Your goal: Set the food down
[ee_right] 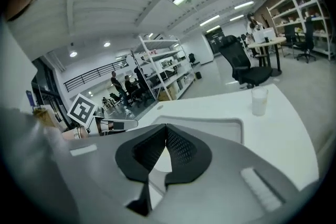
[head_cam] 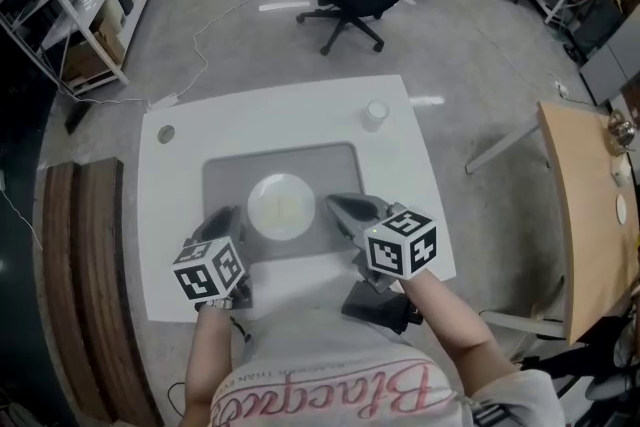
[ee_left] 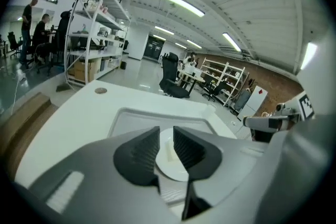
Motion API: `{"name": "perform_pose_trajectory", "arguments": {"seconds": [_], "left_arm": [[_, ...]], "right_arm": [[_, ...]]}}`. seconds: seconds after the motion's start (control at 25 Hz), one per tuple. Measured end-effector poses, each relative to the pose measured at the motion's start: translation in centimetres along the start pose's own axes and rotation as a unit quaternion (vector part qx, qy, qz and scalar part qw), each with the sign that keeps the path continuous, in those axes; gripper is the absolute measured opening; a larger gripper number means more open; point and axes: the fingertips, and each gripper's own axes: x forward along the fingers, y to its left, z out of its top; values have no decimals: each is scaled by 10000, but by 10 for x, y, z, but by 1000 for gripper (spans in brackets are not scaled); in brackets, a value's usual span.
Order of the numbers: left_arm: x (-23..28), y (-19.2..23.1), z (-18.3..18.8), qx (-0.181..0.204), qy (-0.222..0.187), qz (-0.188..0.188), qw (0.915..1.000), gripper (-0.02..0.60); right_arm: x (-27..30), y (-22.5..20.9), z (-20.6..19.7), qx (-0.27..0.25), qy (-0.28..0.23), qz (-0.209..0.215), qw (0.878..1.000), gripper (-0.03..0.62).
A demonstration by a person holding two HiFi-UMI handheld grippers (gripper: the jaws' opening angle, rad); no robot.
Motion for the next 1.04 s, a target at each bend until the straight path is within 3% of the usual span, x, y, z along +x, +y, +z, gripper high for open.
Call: {"name": "perform_pose_trajectory", "arguments": {"seconds": [0.12, 0.32, 0.56, 0.76, 1.04], "left_arm": [[-24, -11, 19, 146, -443, 43, 9989, 0], [-68, -21, 46, 418, -932, -252, 9945, 0], [-60, -52, 60, 800, -1537, -633, 9828, 0], [-71, -46, 68, 691, -1844, -765, 9774, 0], [-34, -39, 84, 517, -2076, -719, 9742, 0]], "right_arm": [[-22, 21, 22, -441, -423, -25, 9981, 2], [-43, 72, 35, -912, -783, 134, 9927, 2], [-50, 53, 45, -949, -1136, 43, 9890, 2], [-48, 66, 56, -1179, -1340, -158, 9838, 2], [-19, 36, 63, -934, -1323, -11, 9868, 2]]}}
